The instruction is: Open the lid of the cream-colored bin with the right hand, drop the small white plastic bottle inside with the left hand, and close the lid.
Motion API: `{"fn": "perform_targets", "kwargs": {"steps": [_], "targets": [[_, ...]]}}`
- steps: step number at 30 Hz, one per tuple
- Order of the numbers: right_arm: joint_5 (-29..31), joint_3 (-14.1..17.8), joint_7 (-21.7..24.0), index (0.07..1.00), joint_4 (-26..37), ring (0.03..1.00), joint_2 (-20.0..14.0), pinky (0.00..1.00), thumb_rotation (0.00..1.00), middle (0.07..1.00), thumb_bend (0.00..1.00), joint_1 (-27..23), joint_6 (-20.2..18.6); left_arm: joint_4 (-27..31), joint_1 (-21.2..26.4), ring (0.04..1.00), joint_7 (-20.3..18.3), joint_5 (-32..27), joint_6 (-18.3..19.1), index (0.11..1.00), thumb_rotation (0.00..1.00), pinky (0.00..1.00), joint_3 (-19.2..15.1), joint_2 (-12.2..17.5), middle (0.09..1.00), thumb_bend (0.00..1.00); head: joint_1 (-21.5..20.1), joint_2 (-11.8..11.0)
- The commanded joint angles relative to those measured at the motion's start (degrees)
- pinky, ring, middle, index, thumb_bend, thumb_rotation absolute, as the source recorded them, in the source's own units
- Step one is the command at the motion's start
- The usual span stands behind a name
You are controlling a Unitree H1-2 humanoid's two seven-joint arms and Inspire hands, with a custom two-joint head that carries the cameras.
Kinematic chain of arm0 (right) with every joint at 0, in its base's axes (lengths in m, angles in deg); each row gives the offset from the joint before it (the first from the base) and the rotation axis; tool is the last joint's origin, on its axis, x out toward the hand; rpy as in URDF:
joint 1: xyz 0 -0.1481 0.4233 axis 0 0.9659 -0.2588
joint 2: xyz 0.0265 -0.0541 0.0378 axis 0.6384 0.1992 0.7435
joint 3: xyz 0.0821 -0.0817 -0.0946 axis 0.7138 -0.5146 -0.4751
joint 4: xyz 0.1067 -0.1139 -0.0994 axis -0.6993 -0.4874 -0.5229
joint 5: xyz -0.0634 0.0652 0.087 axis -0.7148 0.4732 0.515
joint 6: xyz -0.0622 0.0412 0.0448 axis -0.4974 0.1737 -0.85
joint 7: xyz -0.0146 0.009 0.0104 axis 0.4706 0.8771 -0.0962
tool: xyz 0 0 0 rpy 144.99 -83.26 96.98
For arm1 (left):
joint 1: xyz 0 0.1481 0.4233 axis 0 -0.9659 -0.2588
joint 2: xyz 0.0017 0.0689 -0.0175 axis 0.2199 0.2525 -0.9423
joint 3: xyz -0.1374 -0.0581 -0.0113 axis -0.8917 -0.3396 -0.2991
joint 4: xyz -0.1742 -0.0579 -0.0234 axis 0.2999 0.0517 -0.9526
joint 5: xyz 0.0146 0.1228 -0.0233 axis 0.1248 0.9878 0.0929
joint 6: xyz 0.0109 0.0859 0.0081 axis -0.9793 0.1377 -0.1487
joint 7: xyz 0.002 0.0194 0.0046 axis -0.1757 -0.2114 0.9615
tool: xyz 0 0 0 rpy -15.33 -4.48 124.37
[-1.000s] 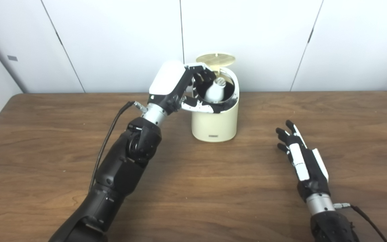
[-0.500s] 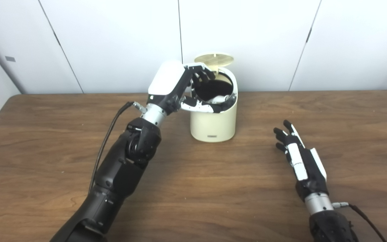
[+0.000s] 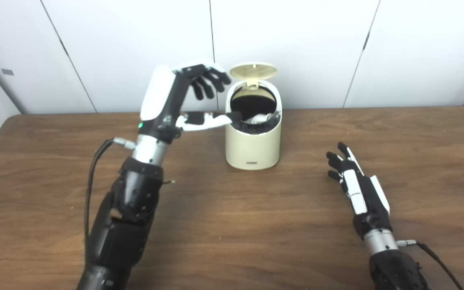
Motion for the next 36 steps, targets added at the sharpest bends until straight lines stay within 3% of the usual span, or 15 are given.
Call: {"fn": "perform_targets", "kwargs": {"steps": [1, 4, 6, 7, 9, 10, 12, 15, 17, 22, 25, 32, 36], "targets": [[0.3, 0.3, 0.6, 0.961, 1.0, 0.924, -0.4, 0.91, 1.0, 0.898, 0.57, -0.3, 0.1, 3.6, -0.6, 0.428, 0.2, -0.8, 1.8, 0.506, 0.0, 0.33, -1.7, 0.1, 0.461, 0.53, 0.0, 0.0], [0.6, 0.9, 0.6, 0.954, 1.6, 0.921, -0.6, 0.92, 1.0, 0.9, 0.58, -0.5, 0.1, 5.0, -4.3, 0.458, 1.4, -1.8, 1.3, 0.495, 0.0, 0.34, -3.9, 0.0, 0.483, 0.52, 0.2, -0.1], [2.0, 1.5, 1.1, 0.95, 2.0, 0.919, -0.8, 0.92, 1.0, 0.901, 0.58, -0.7, 0.7, 5.0, -6.6, 0.457, 1.6, -2.5, 1.2, 0.493, 0.06, 0.35, -5.1, -0.1, 0.543, 0.51, 0.3, -0.1], [2.1, 1.6, 1.2, 0.952, 2.2, 0.929, -0.9, 0.93, 1.0, 0.909, 0.58, -0.9, 1.1, 5.1, -7.6, 0.459, 1.7, -2.8, 1.9, 0.562, 0.29, 0.36, -5.7, -0.4, 0.566, 0.56, 0.2, -0.1], [1.8, 2.0, 1.1, 0.943, 3.1, 0.934, -1.2, 0.91, 1.0, 0.912, 0.59, -1.5, 1.2, 6.0, -9.9, 0.501, 1.4, -3.4, 5.3, 0.62, 0.51, 0.42, -6.6, -1.4, 0.599, 0.61, 0.1, 0.0], [1.9, 2.2, 1.0, 0.938, 3.7, 0.941, -1.3, 0.9, 0.98, 0.915, 0.61, -2.0, 0.8, 6.4, -10.9, 0.557, 1.0, -4.3, 7.2, 0.652, 0.59, 0.5, -7.1, -1.8, 0.627, 0.63, 0.0, 0.0], [1.4, 2.5, 0.9, 0.936, 4.9, 0.95, -1.8, 0.91, 0.98, 0.918, 0.63, -3.4, -0.3, 6.2, -12.7, 0.62, -0.5, -6.5, 9.3, 0.708, 0.63, 0.58, -7.4, -1.8, 0.669, 0.57, -0.2, -0.1], [1.4, 2.7, 1.5, 0.927, 6.0, 0.946, -2.8, 0.92, 0.99, 0.923, 0.63, -5.6, -0.9, 4.9, -14.6, 0.768, -4.2, -11.5, 12.7, 0.846, 0.83, 0.74, -7.1, -1.3, 0.81, 0.48, -0.2, 0.0], [1.2, 2.5, 1.6, 0.927, 5.9, 0.954, -3.3, 0.95, 0.98, 0.93, 0.64, -7.4, -0.7, 2.9, -15.8, 0.84, -5.0, -14.1, 12.8, 0.914, 0.94, 0.81, -7.0, -2.0, 0.888, 0.51, -0.3, 0.0], [-2.6, 1.2, 1.0, 0.928, 5.7, 0.969, -4.5, 0.97, 1.0, 0.941, 0.67, -11.7, -0.3, -1.2, -18.0, 0.986, -5.8, -20.4, 10.3, 0.997, 1.0, 0.98, -7.0, -4.7, 0.994, 0.6, -0.6, 0.4], [-5.1, 0.2, 1.2, 0.928, 5.5, 0.965, -5.4, 0.95, 1.0, 0.943, 0.66, -14.5, 0.2, -2.9, -18.6, 0.999, -5.9, -22.5, 8.7, 1.0, 1.0, 1.0, -6.7, -5.7, 1.0, 0.62, -1.0, 0.5], [-10.3, -2.6, 3.5, 0.91, 7.5, 0.945, -6.4, 0.92, 1.0, 0.933, 0.65, -23.8, -8.6, -7.3, -19.4, 1.0, -2.3, -19.4, 2.9, 1.0, 1.0, 1.0, -6.0, -7.5, 1.0, 0.6, -1.4, 0.6], [-13.4, -4.8, 4.4, 0.901, 3.8, 0.903, -7.3, 0.84, 1.0, 0.915, 0.64, -29.6, -8.3, -8.7, -19.9, 0.999, -0.7, -18.1, 0.8, 1.0, 1.0, 1.0, -5.8, -8.0, 1.0, 0.6, -1.2, 0.3]]}}
